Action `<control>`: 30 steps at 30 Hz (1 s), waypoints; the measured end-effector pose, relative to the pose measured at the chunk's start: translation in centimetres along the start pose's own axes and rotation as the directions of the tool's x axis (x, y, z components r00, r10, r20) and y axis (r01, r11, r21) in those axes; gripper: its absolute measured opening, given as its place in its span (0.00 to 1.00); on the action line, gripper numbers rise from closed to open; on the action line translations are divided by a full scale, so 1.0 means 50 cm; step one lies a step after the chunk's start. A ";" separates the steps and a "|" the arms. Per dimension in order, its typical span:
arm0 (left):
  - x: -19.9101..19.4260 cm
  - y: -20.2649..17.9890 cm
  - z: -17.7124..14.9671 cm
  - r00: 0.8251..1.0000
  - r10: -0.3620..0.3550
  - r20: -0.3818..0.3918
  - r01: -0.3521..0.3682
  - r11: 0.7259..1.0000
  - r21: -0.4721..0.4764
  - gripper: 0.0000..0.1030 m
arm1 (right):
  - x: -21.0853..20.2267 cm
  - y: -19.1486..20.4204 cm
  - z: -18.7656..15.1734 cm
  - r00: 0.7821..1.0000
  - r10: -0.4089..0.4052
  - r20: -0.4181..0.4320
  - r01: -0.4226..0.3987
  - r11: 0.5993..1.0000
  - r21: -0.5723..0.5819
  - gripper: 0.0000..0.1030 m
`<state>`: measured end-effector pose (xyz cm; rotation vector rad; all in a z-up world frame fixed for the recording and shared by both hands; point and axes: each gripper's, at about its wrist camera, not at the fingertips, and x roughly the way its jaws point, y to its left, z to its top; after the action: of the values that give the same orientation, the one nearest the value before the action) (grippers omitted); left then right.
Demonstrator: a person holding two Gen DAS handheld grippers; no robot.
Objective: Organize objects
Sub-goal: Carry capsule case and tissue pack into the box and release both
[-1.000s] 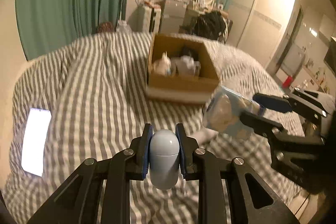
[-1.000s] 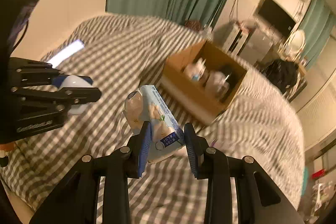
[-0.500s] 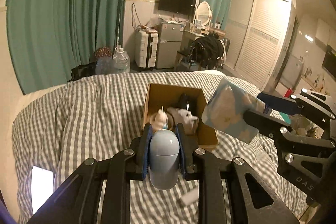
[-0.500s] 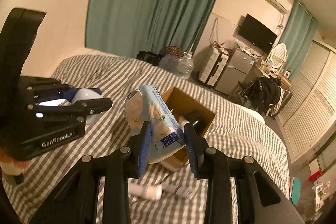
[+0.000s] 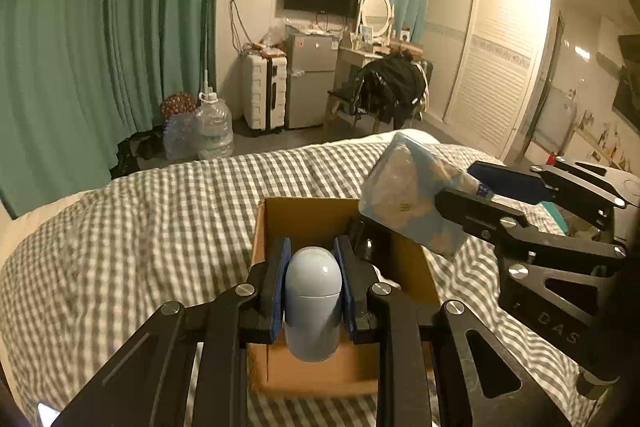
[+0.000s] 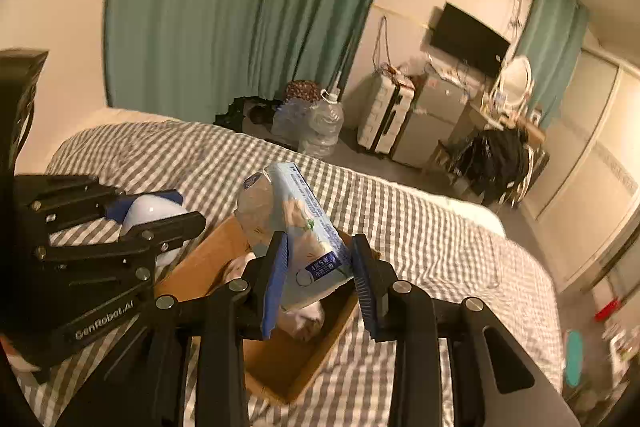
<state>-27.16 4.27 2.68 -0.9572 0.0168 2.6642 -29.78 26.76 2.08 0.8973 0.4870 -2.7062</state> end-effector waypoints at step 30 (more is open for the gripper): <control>0.158 -0.029 -0.058 0.988 0.017 -0.151 -0.010 0.999 0.050 0.58 | 0.232 -0.090 -0.072 0.987 0.114 -0.109 -0.088 0.972 0.218 0.55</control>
<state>-30.70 7.54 -4.37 -1.1443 0.1220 2.5845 -38.40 30.79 -6.71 1.1149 0.1694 -2.6569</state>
